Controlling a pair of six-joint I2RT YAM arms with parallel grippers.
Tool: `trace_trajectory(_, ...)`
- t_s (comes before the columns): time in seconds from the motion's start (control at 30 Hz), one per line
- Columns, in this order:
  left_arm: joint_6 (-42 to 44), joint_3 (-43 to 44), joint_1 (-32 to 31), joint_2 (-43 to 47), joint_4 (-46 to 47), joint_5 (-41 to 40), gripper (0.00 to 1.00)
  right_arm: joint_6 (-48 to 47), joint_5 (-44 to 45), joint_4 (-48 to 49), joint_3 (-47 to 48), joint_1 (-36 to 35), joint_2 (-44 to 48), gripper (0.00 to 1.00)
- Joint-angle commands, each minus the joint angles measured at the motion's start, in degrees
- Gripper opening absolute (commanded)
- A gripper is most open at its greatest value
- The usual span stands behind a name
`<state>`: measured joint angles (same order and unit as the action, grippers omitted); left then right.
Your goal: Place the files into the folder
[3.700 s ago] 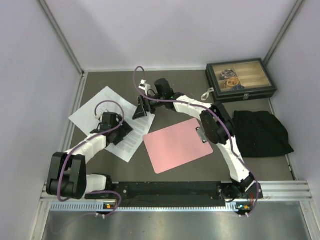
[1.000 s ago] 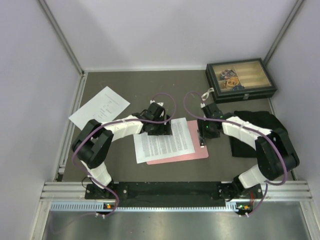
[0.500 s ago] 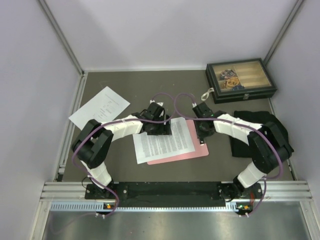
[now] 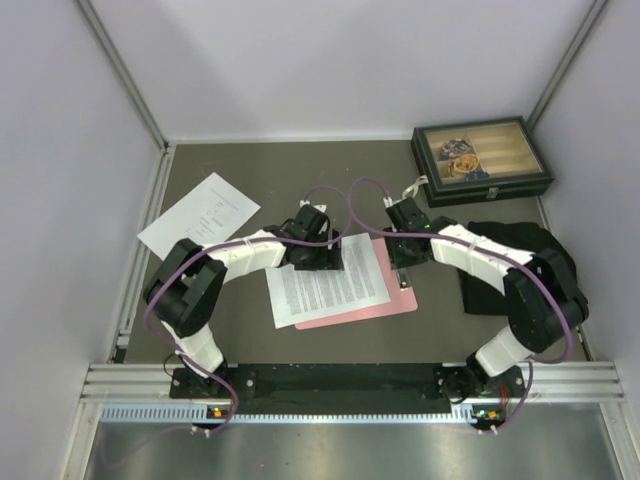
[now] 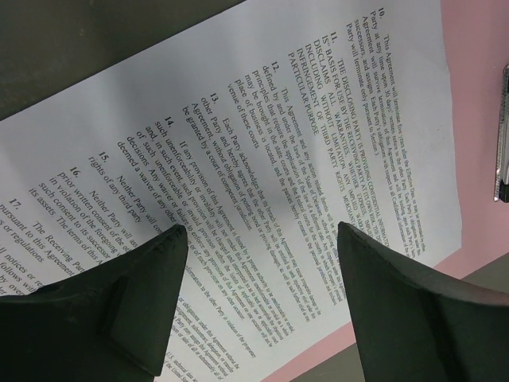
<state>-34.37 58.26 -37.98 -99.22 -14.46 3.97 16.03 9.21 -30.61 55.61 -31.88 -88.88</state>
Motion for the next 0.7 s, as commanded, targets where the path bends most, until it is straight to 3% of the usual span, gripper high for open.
trace_trajectory(0.0, 0.1, -1.4, 0.2, -1.3, -3.1, 0.1, 0.81, -0.7, -1.8, 3.8, 1.5, -0.6, -2.1, 0.42)
trace_trajectory(0.4, -0.3, -2.1, 0.2, -0.9, -3.0, 0.3, 0.81, -1.3, 1.1, 5.0, 0.5, -0.5, -5.4, 0.45)
trace_trajectory(0.67, 0.1, -2.1, 0.2, -0.9, -3.3, 0.0, 0.81, -0.7, 1.9, 5.8, -1.5, -0.5, -5.0, 0.34)
